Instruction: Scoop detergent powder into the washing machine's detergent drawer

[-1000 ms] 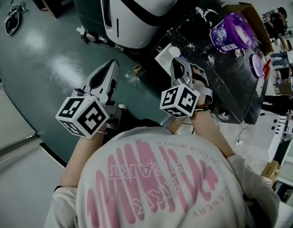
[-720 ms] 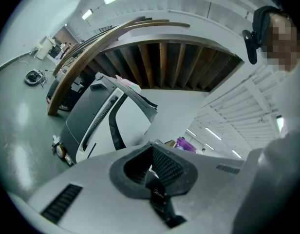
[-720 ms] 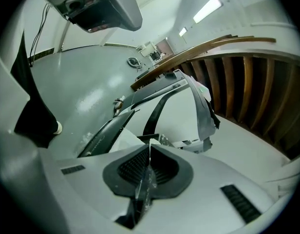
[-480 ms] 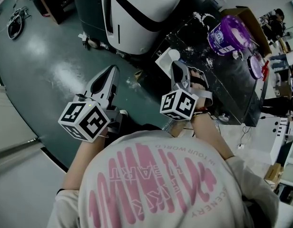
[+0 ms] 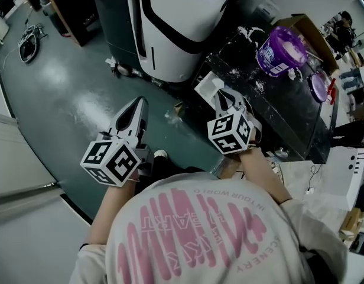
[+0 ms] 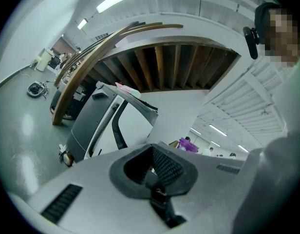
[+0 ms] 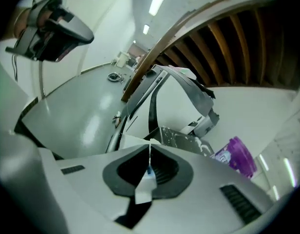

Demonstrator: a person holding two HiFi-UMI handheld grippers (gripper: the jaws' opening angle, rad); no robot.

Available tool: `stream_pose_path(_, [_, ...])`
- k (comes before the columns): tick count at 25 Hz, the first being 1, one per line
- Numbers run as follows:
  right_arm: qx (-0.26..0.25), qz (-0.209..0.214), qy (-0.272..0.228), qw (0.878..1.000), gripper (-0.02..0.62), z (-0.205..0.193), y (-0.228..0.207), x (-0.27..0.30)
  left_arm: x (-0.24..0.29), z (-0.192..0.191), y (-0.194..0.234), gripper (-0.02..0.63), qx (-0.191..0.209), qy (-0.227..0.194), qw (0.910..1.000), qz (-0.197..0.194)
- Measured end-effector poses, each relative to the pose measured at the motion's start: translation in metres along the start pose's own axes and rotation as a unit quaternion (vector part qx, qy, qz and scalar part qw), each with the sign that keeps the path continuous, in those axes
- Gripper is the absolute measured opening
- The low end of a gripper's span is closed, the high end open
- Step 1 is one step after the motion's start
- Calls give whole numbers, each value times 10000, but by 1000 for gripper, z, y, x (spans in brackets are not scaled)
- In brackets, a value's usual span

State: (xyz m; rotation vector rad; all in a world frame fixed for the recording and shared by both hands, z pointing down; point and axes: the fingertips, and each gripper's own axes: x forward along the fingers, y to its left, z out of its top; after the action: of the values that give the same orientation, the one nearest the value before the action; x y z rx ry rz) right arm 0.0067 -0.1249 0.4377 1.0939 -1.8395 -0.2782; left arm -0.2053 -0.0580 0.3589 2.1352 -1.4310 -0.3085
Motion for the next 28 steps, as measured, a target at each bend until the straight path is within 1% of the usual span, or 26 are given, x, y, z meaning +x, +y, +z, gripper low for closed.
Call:
stream_pose_path(3, [813, 227, -101, 9964, 8, -6, -2, -2, 0, -2, -8, 2, 46, -5, 10000, -27])
stream_pose_path(5, [1388, 358, -185, 9895, 8, -12, -5, -4, -1, -7, -14, 2, 74, 43, 10000, -28])
stream_pose_path(7, [2070, 481, -347, 9765, 6, -16, -9, -5, 0, -10, -19, 2, 132, 118, 9998, -42])
stream_pose_path(8, [2447, 542, -437, 9671, 6, -17, -12, -6, 1, -10, -21, 2, 182, 158, 9997, -58])
stream_pose_path(9, [2837, 600, -516, 9556, 6, -18, -16, -6, 3, -10, -22, 2, 230, 195, 9995, -70])
stream_pose_path(11, [3624, 727, -640, 9270, 6, -22, -24, -8, 6, -11, -27, 2, 258, 232, 9994, -67])
stream_pose_path(14, [4687, 941, -772, 8749, 6, -31, -32, -11, 11, -15, -36, 2, 250, 252, 9993, -105])
stream_pose_path(16, [5228, 1061, -855, 8415, 6, -37, -34, -13, 15, -19, -43, 2, 313, 311, 9989, -166])
stream_pose_path(17, [5441, 1105, -911, 8267, 6, -38, -35, -14, 17, -21, -46, 2, 339, 341, 9987, -193])
stream_pose_path(18, [5604, 1129, -980, 8146, 6, -39, -36, -16, 19, -22, -49, 2, 355, 365, 9985, -213])
stream_pose_path(19, [5714, 1135, -1058, 8058, 6, -38, -38, -19, 21, -23, -51, 2, 363, 388, 9983, -227])
stream_pose_path(20, [5779, 1127, -1136, 8003, 6, -38, -40, -21, 24, -25, -53, 2, 368, 406, 9982, -235])
stream_pose_path(22, [5839, 1086, -1262, 7946, 6, -36, -43, -26, 29, -26, -56, 2, 399, 378, 9983, -204])
stream_pose_path(24, [5861, 1040, -1384, 7915, 8, -33, -46, -30, 33, -23, -57, 2, 507, 188, 9985, -43])
stream_pose_path(26, [5791, 978, -1526, 7949, 8, -29, -49, -36, 36, -20, -56, 2, 670, -27, 9976, 177])
stream_pose_path(28, [5659, 885, -1638, 8032, 8, -27, -51, -42, 39, -20, -59, 2, 837, -115, 9959, 308])
